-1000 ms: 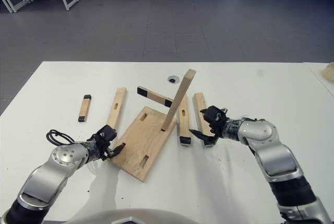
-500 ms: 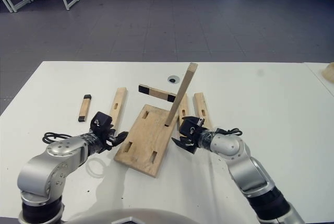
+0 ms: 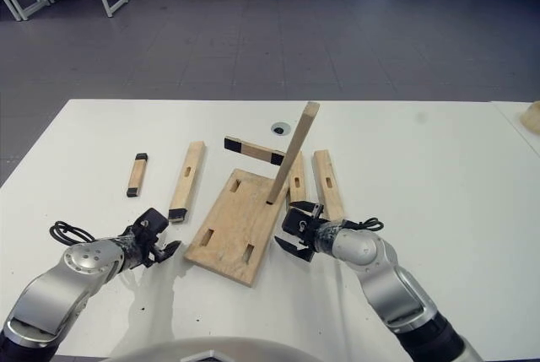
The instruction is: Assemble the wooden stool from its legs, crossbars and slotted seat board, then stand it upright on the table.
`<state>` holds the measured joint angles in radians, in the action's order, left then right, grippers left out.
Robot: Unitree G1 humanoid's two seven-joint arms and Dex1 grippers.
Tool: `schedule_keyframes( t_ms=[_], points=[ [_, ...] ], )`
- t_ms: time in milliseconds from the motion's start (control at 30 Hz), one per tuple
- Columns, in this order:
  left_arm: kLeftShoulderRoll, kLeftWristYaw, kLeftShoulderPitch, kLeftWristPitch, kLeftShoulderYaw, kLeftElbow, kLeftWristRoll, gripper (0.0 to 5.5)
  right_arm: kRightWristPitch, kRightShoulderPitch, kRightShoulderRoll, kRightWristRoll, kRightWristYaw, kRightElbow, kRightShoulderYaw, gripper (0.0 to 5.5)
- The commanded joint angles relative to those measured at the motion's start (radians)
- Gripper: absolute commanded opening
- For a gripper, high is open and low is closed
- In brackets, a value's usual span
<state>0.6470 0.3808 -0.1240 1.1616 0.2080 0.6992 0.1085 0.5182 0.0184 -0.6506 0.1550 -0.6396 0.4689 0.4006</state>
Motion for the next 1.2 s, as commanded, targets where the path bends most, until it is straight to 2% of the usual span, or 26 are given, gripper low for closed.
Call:
schedule_keyframes(
  t_ms=[33,167,433,533,600,700,800,933,1200],
  points=[
    [0.006,0.007,-0.038,-0.023,0.037,-0.060,0.002,3.42,-0.039,0.073,0.021,0.087,0.010,-0.050,0.068,4.32],
    [-0.077,0.010,0.029,0.008,0.046,-0.043,0.047,3.42,-0.105,0.139,0.082,0.155,0.037,-0.176,0.123,4.32],
    [-0.182,-0.002,0.115,0.118,0.062,0.026,0.108,3.42,-0.162,0.171,0.114,0.177,0.051,-0.270,0.092,4.32],
    [-0.170,0.000,0.122,0.128,0.054,0.026,0.111,3.42,-0.140,0.169,0.102,0.158,0.058,-0.198,0.015,4.32],
    [-0.161,-0.002,0.119,0.125,0.042,0.020,0.112,3.42,-0.071,0.169,0.120,0.105,0.080,-0.091,-0.117,4.32],
    [-0.154,-0.012,0.101,0.129,0.021,0.031,0.122,3.42,0.118,0.168,0.241,-0.011,0.169,0.049,-0.361,4.32],
    [-0.150,-0.015,0.095,0.140,-0.017,0.045,0.133,3.42,0.283,0.044,0.326,-0.078,0.226,0.082,-0.482,4.32],
    [-0.179,-0.021,0.121,0.156,-0.085,0.061,0.159,3.42,0.402,-0.066,0.380,-0.122,0.268,0.076,-0.524,4.32],
    [-0.201,-0.045,0.173,0.176,-0.109,0.055,0.183,3.42,0.410,-0.091,0.387,-0.179,0.300,-0.026,-0.546,4.32]
  ],
)
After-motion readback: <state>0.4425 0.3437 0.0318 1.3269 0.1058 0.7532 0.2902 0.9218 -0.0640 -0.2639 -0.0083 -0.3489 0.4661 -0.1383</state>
